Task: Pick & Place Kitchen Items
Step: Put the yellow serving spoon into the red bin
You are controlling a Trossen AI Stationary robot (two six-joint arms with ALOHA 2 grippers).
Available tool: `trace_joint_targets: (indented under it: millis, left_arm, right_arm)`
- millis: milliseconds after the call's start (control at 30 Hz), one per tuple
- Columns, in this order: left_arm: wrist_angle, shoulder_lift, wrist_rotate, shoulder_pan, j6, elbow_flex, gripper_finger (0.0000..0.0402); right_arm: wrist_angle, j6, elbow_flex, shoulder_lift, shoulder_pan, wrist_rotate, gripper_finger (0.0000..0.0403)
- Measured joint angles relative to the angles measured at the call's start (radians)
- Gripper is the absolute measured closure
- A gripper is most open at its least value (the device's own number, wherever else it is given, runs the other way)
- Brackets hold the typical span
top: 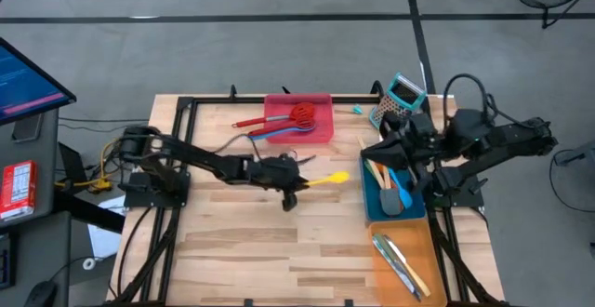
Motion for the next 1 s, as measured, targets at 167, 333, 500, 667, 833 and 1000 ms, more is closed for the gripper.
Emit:
trace_joint_targets:
  millis: [167,333,500,667,833,1000]
  left_arm:
    - [0.005,-0.172,0.137,0.056,-0.155,-0.062,0.0374]
    - [0.011,-0.365,0.263,0.129,-0.228,-0.077,0.0374]
    - [0.010,-0.546,0.382,0.195,-0.347,-0.077,0.0374]
    - [0.011,-0.694,0.434,0.217,-0.416,-0.076,0.0374]
    - [0.013,-0.796,0.456,0.216,-0.486,-0.076,0.0374]
    - [0.026,-0.857,0.491,0.213,-0.554,-0.076,0.0366]
  right_arm:
    - [0.018,-0.066,0.000,-0.026,0.000,0.005,0.0400]
    - [0.030,-0.119,0.000,-0.034,-0.010,0.007,0.0400]
    - [0.029,-0.137,0.000,-0.032,-0.027,0.007,0.0400]
    - [0.028,-0.140,0.000,-0.031,-0.036,0.007,0.0400]
    - [0.028,-0.147,0.000,-0.033,-0.036,0.007,0.0400]
    - [0.028,-0.155,0.000,-0.034,-0.036,0.007,0.0400]
